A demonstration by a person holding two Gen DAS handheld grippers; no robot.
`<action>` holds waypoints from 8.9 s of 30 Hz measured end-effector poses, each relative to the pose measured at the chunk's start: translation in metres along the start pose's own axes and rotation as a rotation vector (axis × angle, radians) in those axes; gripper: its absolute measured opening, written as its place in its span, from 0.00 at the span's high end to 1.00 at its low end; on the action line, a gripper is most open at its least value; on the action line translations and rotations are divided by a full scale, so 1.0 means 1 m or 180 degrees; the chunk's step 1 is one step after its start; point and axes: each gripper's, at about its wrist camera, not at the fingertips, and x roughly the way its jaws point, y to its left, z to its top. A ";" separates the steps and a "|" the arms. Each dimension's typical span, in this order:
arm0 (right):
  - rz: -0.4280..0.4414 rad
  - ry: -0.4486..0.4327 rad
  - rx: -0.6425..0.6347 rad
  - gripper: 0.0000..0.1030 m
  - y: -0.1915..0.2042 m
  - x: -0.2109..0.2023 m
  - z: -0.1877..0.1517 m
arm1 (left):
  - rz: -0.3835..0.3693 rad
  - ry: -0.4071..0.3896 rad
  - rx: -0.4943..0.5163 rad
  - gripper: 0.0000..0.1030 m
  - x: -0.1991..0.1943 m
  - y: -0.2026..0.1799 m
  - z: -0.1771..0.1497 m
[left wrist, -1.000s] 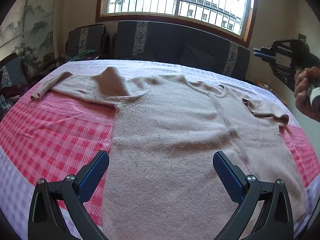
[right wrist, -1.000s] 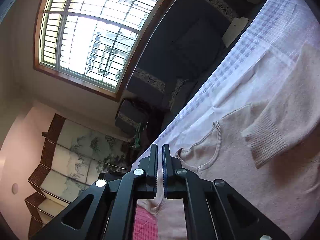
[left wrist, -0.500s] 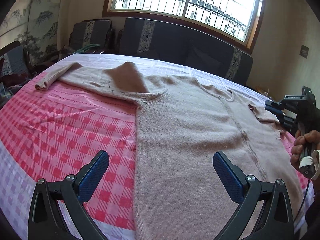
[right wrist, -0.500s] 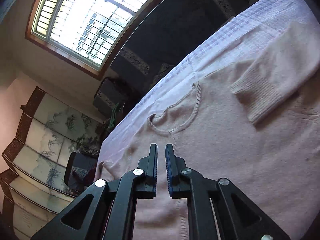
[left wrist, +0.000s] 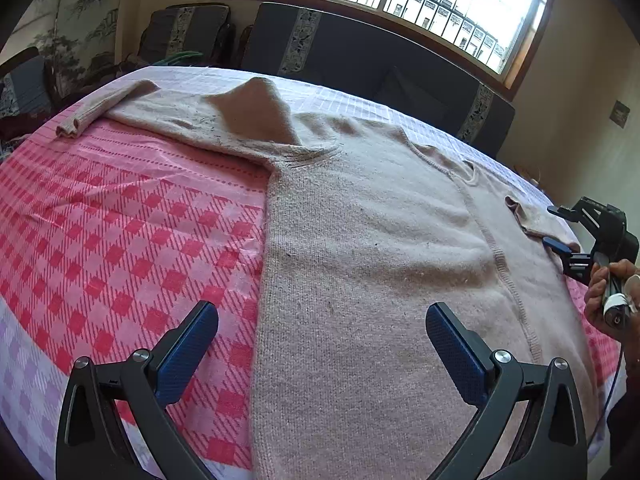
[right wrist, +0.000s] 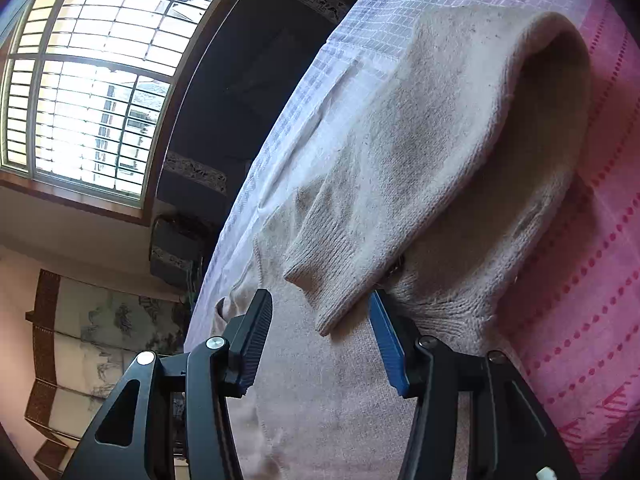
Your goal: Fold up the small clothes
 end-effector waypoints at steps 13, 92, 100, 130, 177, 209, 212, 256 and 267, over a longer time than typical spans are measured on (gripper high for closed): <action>0.0104 -0.0071 0.0348 0.91 0.005 0.037 -0.015 | -0.0156 -0.0008 -0.0308 0.00 -0.002 0.019 -0.001; 0.0029 -0.0301 -0.1052 0.35 -0.022 -0.073 -0.075 | -0.0150 0.0118 0.0000 0.85 0.148 -0.029 0.135; -0.0009 0.0115 -0.1440 0.38 0.010 -0.032 -0.046 | -0.0330 0.0115 -0.0160 0.81 0.148 -0.020 0.133; -0.0620 -0.0301 -0.1967 0.41 0.006 -0.065 -0.108 | 0.0376 -0.0132 -0.1449 0.30 0.030 0.285 0.177; 0.0152 -0.0293 -0.1749 0.32 -0.005 -0.084 -0.095 | -0.1846 0.0772 0.0239 0.78 0.137 -0.197 0.187; 0.0243 0.0117 -0.0484 0.92 0.041 0.075 0.038 | -0.1056 -0.0474 -0.1102 0.16 0.113 0.028 0.097; 0.0406 -0.0120 -0.0681 0.93 0.044 0.026 0.030 | -0.1117 -0.0461 -0.1185 0.16 0.115 0.033 0.097; 0.0449 -0.0239 -0.0498 0.93 -0.030 0.004 0.046 | -0.0752 -0.0345 -0.0892 0.16 0.117 0.014 0.100; 0.0080 -0.0174 -0.0605 0.94 -0.032 0.003 0.042 | -0.0715 -0.0326 -0.0866 0.16 0.117 0.011 0.101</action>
